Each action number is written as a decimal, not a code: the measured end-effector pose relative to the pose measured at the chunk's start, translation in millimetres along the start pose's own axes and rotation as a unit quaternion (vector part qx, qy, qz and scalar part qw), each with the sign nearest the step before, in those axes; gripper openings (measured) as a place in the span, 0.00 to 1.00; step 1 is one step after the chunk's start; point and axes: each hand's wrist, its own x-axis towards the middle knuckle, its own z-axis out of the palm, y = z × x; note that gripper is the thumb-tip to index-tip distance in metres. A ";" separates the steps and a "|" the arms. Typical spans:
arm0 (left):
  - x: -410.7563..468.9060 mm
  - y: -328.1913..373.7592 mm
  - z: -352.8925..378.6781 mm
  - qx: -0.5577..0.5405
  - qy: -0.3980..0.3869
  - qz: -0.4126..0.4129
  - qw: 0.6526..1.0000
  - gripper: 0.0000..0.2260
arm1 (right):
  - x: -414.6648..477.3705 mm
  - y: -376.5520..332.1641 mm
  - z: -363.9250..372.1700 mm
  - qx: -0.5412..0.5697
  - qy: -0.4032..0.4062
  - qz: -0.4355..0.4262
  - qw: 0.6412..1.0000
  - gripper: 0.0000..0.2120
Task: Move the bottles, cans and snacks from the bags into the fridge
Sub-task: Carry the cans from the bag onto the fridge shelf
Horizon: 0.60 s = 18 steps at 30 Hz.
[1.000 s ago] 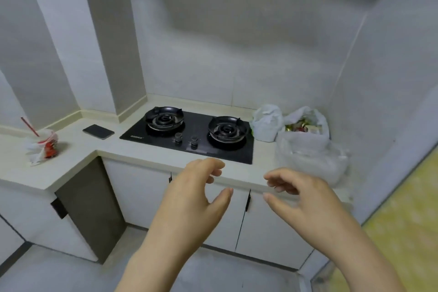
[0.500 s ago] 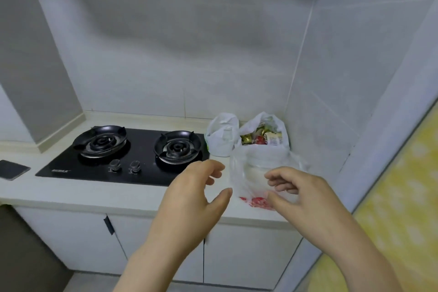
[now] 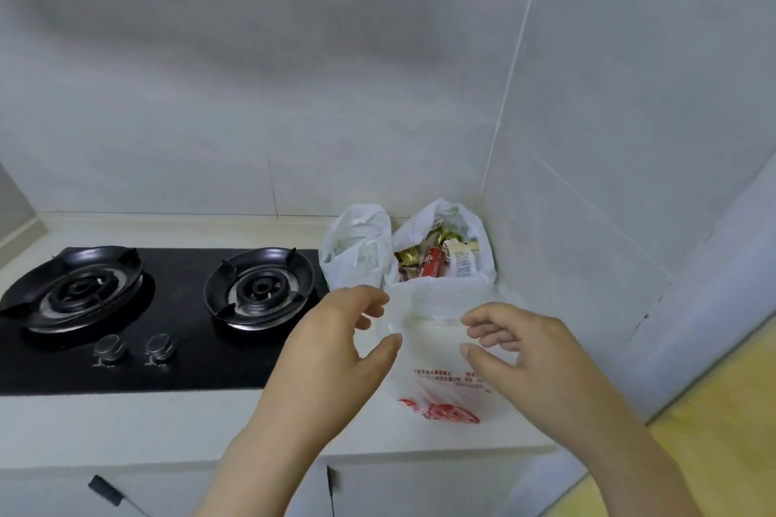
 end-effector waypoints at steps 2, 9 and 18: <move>27.0 -10.4 -2.0 -0.015 -0.010 0.001 1.000 0.16 | 22.7 -2.6 4.6 -0.005 -0.001 0.011 1.000 0.10; 108.3 -50.2 3.7 -0.015 -0.054 0.017 0.998 0.16 | 89.2 0.4 26.4 -0.005 -0.001 0.062 0.998 0.10; 160.6 -87.8 34.8 -0.016 -0.102 -0.012 0.995 0.14 | 145.7 29.9 46.7 0.020 -0.042 0.112 0.993 0.09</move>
